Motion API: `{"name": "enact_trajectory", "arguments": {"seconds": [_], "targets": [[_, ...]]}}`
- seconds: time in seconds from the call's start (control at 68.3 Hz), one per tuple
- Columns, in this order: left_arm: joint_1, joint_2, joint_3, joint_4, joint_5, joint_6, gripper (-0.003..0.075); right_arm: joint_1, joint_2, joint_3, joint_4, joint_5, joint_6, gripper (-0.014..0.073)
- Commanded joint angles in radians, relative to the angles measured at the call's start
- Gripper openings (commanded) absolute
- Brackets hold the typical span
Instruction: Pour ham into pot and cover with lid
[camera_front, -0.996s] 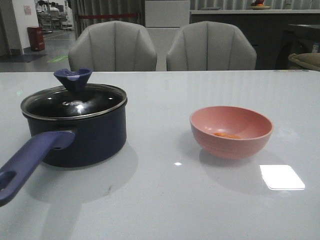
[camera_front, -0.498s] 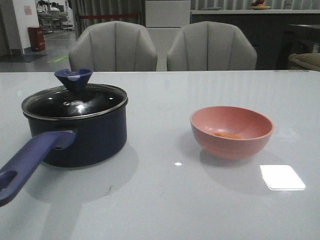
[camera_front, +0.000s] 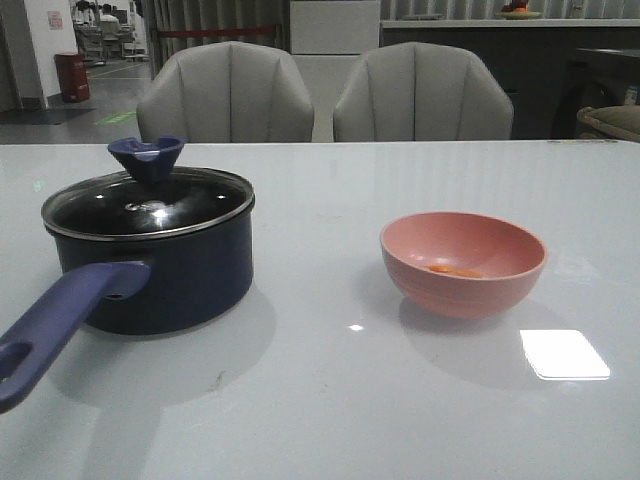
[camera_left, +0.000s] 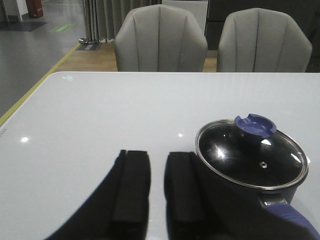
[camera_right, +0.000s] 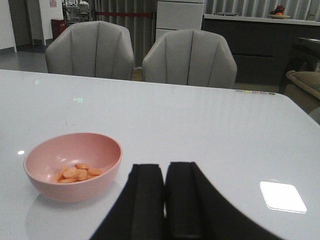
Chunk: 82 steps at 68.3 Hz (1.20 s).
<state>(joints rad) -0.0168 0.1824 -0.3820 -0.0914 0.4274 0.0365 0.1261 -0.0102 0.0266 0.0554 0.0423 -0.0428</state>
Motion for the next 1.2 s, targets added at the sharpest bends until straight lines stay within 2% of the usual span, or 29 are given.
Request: {"name": "enact_trajectory", "arguments": {"seconds": [0.0, 0.015, 0.029, 0.044, 0.132, 0.322, 0.571, 0.835, 1.186], "targets": [[-0.007, 0.019, -0.027, -0.007, -0.063, -0.005, 0.0434, -0.005, -0.020, -0.005, -0.011, -0.087, -0.001, 0.0162], [-0.007, 0.019, -0.027, -0.007, -0.061, -0.005, 0.0485, -0.005, -0.020, -0.005, -0.011, -0.087, -0.001, 0.0162], [-0.007, 0.019, -0.027, -0.007, -0.061, -0.005, 0.0485, -0.005, -0.020, -0.005, -0.011, -0.087, -0.001, 0.0162], [-0.007, 0.019, -0.027, -0.007, -0.061, -0.005, 0.0529, -0.005, -0.020, -0.005, -0.011, -0.087, -0.001, 0.0162], [-0.007, 0.023, -0.039, -0.001, -0.055, -0.005, 0.0608, -0.005, -0.020, -0.005, -0.011, -0.087, -0.001, 0.0162], [-0.020, 0.137, -0.129, 0.005, 0.014, -0.005, 0.0606, -0.005, -0.020, -0.005, -0.011, -0.087, -0.001, 0.0162], [-0.041, 0.452, -0.351, -0.063, 0.175, -0.005, 0.0606, -0.005, -0.020, -0.005, -0.011, -0.087, -0.001, 0.0162], [-0.048, 0.762, -0.554, -0.178, 0.209, -0.005, 0.0606, -0.005, -0.020, -0.005, -0.011, -0.087, -0.001, 0.0162], [-0.288, 1.176, -0.818, -0.185, 0.232, -0.005, 0.0606, -0.005, -0.020, -0.005, -0.011, -0.087, -0.001, 0.0162]]}}
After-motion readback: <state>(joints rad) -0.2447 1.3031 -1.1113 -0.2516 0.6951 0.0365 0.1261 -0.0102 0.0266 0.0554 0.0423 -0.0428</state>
